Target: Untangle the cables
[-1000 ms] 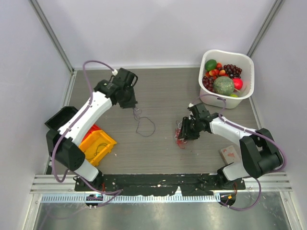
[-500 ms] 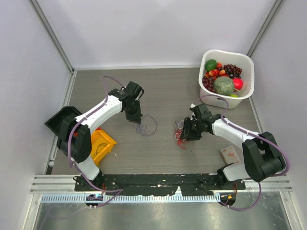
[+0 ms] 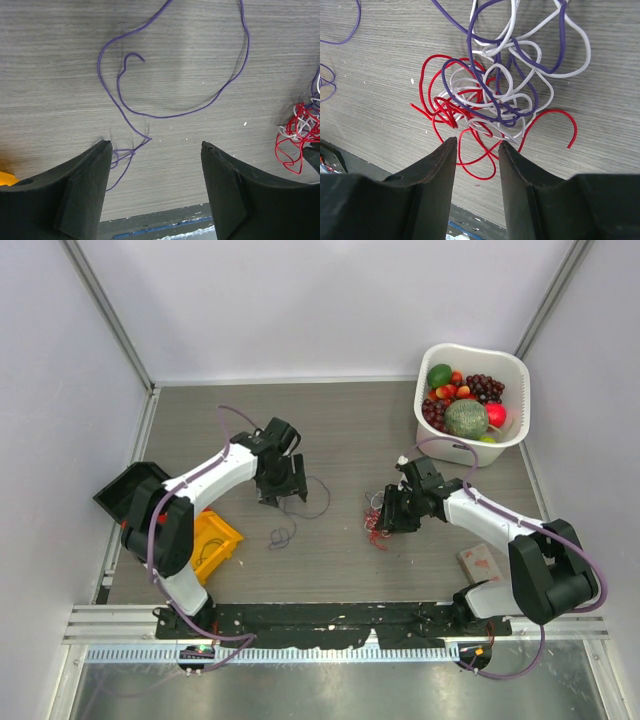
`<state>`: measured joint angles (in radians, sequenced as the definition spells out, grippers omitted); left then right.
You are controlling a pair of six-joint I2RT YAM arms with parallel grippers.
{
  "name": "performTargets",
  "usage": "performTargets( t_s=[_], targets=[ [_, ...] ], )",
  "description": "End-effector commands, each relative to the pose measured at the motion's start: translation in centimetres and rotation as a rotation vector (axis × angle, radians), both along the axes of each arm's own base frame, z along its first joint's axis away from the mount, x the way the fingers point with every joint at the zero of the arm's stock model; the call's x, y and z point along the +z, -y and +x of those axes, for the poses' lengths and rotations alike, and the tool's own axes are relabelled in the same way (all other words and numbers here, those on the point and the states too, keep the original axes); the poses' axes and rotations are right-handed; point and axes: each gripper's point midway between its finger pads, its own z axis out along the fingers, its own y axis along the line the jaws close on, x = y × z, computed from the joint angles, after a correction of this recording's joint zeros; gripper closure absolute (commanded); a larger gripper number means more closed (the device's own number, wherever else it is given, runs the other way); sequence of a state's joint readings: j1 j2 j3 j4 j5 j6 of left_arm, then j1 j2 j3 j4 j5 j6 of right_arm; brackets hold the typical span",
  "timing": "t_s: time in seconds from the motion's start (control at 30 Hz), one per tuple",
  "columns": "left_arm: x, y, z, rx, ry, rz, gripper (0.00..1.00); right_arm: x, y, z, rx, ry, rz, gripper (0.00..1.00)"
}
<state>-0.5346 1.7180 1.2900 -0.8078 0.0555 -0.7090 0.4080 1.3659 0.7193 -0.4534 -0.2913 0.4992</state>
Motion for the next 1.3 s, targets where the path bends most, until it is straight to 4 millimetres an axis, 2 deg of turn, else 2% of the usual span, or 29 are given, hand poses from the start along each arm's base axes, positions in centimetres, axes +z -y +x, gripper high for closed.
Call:
performTargets(
  t_s=[0.0,0.1,0.17,0.37,0.5,0.6,0.8,0.97,1.03,1.13,1.27],
  targets=[
    [1.4,0.4,-0.2,0.013,0.041,-0.056,0.23,0.9,-0.1,0.3,0.012,0.033,0.015,0.56],
    [0.4,-0.5,-0.7,0.052,0.020,-0.015,0.14,0.8,-0.1,0.3,0.012,0.028,0.018,0.56],
    [-0.2,-1.1,-0.9,0.155,-0.033,0.014,0.15,0.9,-0.2,0.3,0.012,0.031,0.021,0.55],
    [-1.0,0.1,-1.3,0.445,-0.172,-0.032,0.21,0.9,-0.2,0.5,0.011,0.032,0.020,0.56],
    [-1.5,-1.2,-3.0,0.674,-0.268,0.036,0.09,1.1,-0.1,0.4,0.010,0.040,0.018,0.56],
    [-2.2,-1.1,-2.9,0.719,-0.287,0.042,0.01,1.2,0.0,0.4,0.010,0.050,0.015,0.56],
    [-4.4,-0.7,-2.0,0.757,-0.306,0.062,0.01,1.3,0.2,0.4,0.014,0.062,0.011,0.55],
    [-5.7,-0.3,-1.1,0.766,-0.289,0.040,0.10,1.3,0.3,0.3,0.014,0.061,0.011,0.56],
    [-5.8,-0.3,-1.0,0.772,-0.287,0.036,0.17,1.3,0.2,0.3,0.017,0.060,0.010,0.56],
    [-6.0,-1.0,-0.8,0.789,-0.241,0.051,0.39,1.3,0.2,0.3,0.020,0.058,0.012,0.56],
    [-5.8,-1.5,-0.6,0.811,-0.189,0.009,0.61,1.3,0.1,0.3,0.022,0.059,0.013,0.56]
  ],
)
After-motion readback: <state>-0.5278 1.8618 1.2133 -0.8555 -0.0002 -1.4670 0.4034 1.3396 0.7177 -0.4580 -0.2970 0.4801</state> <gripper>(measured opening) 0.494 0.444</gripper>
